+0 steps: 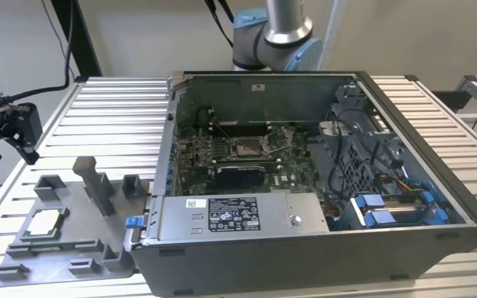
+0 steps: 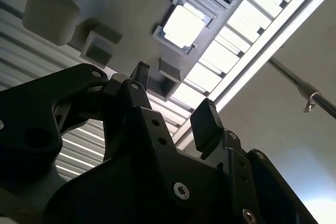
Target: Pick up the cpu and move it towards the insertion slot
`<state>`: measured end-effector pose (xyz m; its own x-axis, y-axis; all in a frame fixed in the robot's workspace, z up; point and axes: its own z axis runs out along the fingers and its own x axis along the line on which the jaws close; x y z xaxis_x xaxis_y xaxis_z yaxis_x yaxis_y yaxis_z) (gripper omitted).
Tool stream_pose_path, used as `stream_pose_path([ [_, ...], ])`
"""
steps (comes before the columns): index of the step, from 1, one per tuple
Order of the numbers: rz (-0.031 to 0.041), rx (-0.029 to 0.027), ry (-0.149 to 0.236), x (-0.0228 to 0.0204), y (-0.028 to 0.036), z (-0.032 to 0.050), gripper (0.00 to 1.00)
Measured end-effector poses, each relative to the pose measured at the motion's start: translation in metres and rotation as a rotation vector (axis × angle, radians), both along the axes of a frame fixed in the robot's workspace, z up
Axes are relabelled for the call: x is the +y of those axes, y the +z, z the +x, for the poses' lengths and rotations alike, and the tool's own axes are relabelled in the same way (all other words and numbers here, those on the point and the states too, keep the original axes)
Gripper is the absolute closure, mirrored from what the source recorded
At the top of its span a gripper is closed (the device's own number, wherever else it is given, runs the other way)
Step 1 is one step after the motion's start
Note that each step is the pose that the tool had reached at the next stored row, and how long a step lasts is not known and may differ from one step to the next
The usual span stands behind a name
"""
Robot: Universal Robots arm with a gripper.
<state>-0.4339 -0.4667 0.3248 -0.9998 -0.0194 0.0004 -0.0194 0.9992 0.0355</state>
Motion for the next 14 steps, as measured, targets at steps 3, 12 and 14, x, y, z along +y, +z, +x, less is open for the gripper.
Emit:
stream_pose_path([
  [3, 0.0001, -0.0002, 0.000, -0.0001, -0.0055, -0.0010, 1.00],
  [12, -0.0005, -0.0065, 0.001, 0.0001, -0.0210, -0.0026, 1.00],
  [14, -0.0002, -0.0093, 0.001, 0.0003, -0.0248, -0.0027, 1.00],
])
